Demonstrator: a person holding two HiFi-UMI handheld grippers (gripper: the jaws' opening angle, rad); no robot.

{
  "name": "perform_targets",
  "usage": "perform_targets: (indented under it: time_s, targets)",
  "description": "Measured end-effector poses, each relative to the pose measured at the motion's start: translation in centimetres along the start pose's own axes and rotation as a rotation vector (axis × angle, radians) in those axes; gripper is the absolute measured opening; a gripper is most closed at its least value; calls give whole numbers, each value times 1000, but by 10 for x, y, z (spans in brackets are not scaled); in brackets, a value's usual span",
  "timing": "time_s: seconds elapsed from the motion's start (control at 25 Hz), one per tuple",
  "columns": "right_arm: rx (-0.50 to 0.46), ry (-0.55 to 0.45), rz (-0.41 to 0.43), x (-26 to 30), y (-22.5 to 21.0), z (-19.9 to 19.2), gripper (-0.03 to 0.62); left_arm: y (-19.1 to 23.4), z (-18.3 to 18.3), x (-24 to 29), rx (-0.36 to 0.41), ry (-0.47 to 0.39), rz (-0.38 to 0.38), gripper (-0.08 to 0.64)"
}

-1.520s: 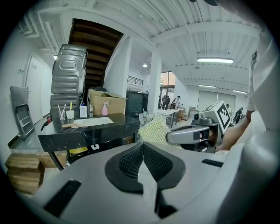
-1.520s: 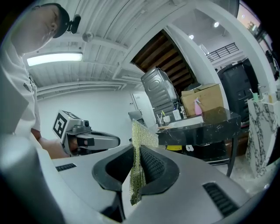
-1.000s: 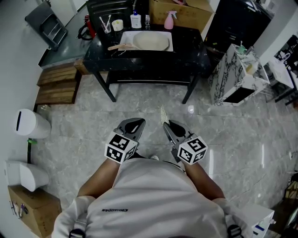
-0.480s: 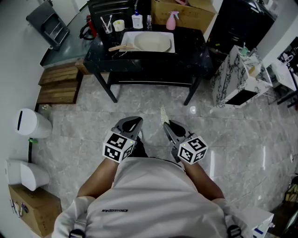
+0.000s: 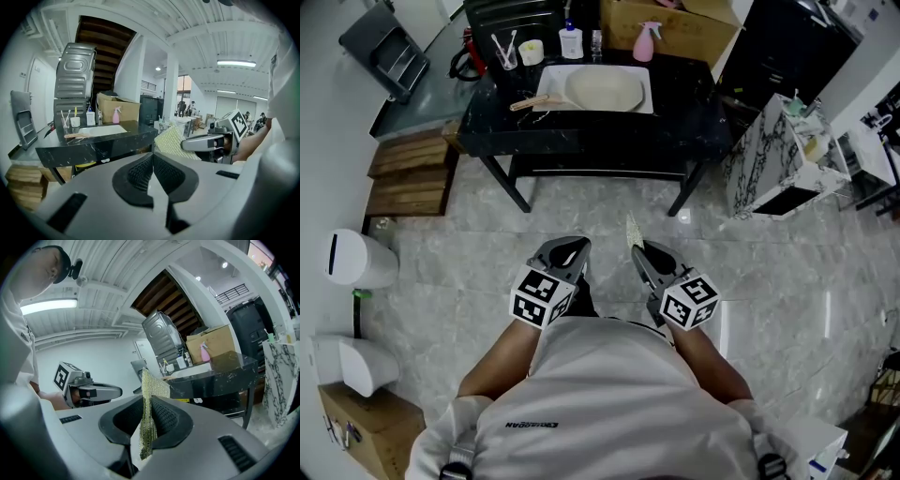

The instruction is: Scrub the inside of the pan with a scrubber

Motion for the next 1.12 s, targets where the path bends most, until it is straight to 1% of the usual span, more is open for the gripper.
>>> perform_targets:
  time_s: [0.24, 0.48, 0.76, 0.92, 1.12]
  targets:
    - [-7, 25, -26, 51, -31, 22, 66, 61, 13, 37, -17, 5, -10, 15]
    - [-2, 40, -67, 105, -64, 51, 66, 123, 37, 78, -17, 0, -44, 15]
    - [-5, 42, -95, 177, -96, 84, 66, 201, 65, 120, -16, -6, -60, 15]
    - [-13, 38, -107, 214, -110, 101, 66, 235, 79, 139, 2, -20, -83, 15]
    - [-27, 30, -125, 256, -128, 119, 66, 282, 89, 162, 18, -18, -91, 15]
Point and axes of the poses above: the fingertips, and each gripper's own axes: x forward along the fingers, y to its left, z out of its top, the point moved 10 cm from there along -x, backward along the fingers, and after that the axes turned 4 degrees about z, right-handed, at the moved point
